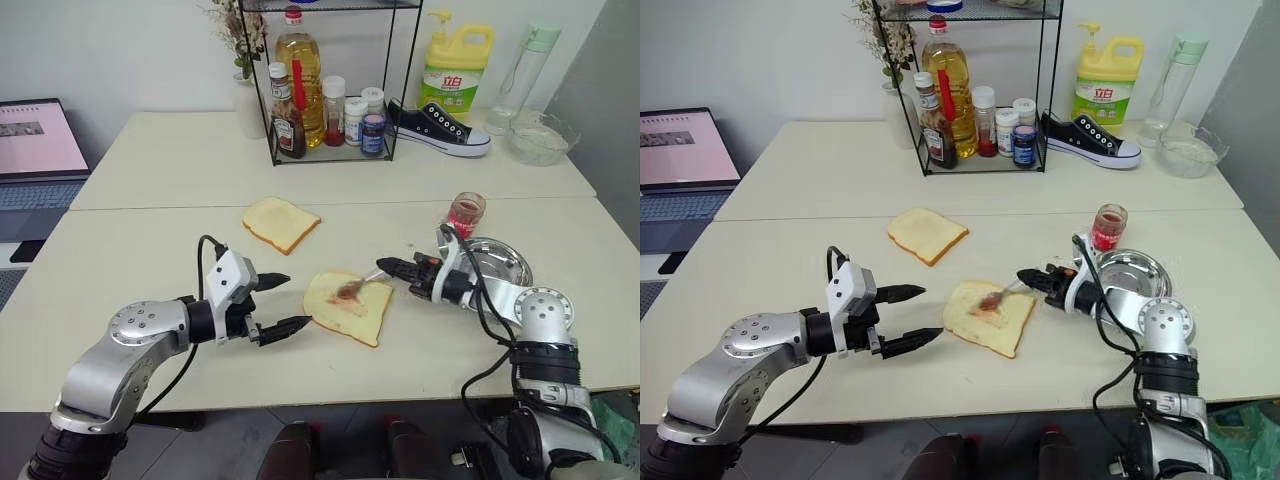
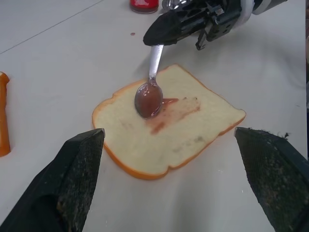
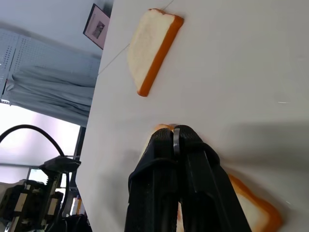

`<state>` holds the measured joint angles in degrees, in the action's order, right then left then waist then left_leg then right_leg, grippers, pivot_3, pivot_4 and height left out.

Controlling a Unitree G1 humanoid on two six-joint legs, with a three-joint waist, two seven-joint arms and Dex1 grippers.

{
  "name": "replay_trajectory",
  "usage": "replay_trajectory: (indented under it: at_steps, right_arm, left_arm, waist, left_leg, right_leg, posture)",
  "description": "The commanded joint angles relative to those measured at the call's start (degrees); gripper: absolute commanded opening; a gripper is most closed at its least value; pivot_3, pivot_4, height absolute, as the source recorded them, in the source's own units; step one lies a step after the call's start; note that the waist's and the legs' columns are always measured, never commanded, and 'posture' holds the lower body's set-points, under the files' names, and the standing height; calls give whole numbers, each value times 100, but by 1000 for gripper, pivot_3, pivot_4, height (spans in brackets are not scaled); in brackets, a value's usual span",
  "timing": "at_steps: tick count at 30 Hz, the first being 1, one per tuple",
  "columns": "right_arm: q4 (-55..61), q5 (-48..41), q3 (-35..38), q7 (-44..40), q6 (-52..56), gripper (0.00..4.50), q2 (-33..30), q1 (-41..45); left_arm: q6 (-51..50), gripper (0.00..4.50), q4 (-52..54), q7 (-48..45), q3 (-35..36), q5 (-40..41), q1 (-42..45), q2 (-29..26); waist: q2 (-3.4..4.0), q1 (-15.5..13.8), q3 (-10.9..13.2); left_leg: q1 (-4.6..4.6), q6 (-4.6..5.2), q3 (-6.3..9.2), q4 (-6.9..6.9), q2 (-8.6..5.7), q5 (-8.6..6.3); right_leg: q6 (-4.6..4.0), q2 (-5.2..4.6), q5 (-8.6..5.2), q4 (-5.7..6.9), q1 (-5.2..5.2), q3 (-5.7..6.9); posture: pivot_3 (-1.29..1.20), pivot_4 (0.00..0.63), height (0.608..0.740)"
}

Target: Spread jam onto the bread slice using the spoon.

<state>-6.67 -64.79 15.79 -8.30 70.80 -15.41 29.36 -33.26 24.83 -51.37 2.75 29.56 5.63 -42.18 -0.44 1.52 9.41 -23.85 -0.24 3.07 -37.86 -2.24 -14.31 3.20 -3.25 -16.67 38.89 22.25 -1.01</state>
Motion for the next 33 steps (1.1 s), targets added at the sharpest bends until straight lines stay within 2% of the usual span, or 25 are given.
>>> replay_trajectory:
  at_steps: [1, 8, 14, 18, 23, 28, 33]
  right_arm:
    - [314, -143, 218, -2, 257, 51, -195, -160]
    - [839, -906, 629, 171, 868, 51, -523, -426]
    - [746, -1184, 646, 374, 782, 51, -314, -159]
    - [468, -847, 315, 380, 472, 51, 146, 203]
    - [107, -277, -91, 103, 147, 51, 372, 413]
    - [-113, 301, -424, -284, 5, 51, 230, 431]
    - [44, 327, -291, -572, 271, 51, -118, 266]
  left_arm:
    - [76, 4500, 104, -16, 62, 10, 32, -51]
    - [149, 4500, -17, -64, -31, -44, 129, 8]
    - [157, 4500, -8, -71, -26, -55, 132, 12]
    - [137, 4500, 55, -53, -17, -36, 96, 9]
    - [119, 4500, 106, -81, 32, -4, 32, -41]
    - [119, 4500, 131, -86, 40, -3, -3, -61]
    - [140, 4500, 127, -98, 39, -7, -33, -61]
  waist:
    - [0, -1, 0]
    - [0, 6, 0]
    - [0, 18, 0]
    - [0, 27, 0]
    - [0, 7, 0]
    - [1, 6, 1]
    - [1, 4, 1]
  left_leg:
    - [0, 0, 0, 0, 0, 0]
    - [0, 0, 0, 0, 1, 0]
    - [0, 1, -1, 2, 4, 0]
    - [0, 0, 0, 2, 5, 0]
    - [-2, 0, 0, 1, 1, 0]
    - [-1, 0, 0, 0, 0, 0]
    - [-1, 0, 0, 0, 0, 0]
  right_leg:
    - [0, 0, 0, 0, 0, 0]
    - [0, -1, 0, -1, -3, 0]
    - [0, 3, 0, -2, 0, -2]
    - [0, 4, 0, -1, 0, -1]
    - [0, 3, 0, -2, 1, 0]
    - [0, 0, 0, -1, 2, 1]
    - [0, 0, 0, -2, 1, 1]
  posture:
    - [0, 150, 740]
    - [0, 150, 740]
    - [0, 150, 740]
    - [0, 150, 740]
    - [0, 150, 740]
    - [0, 150, 740]
    - [0, 150, 740]
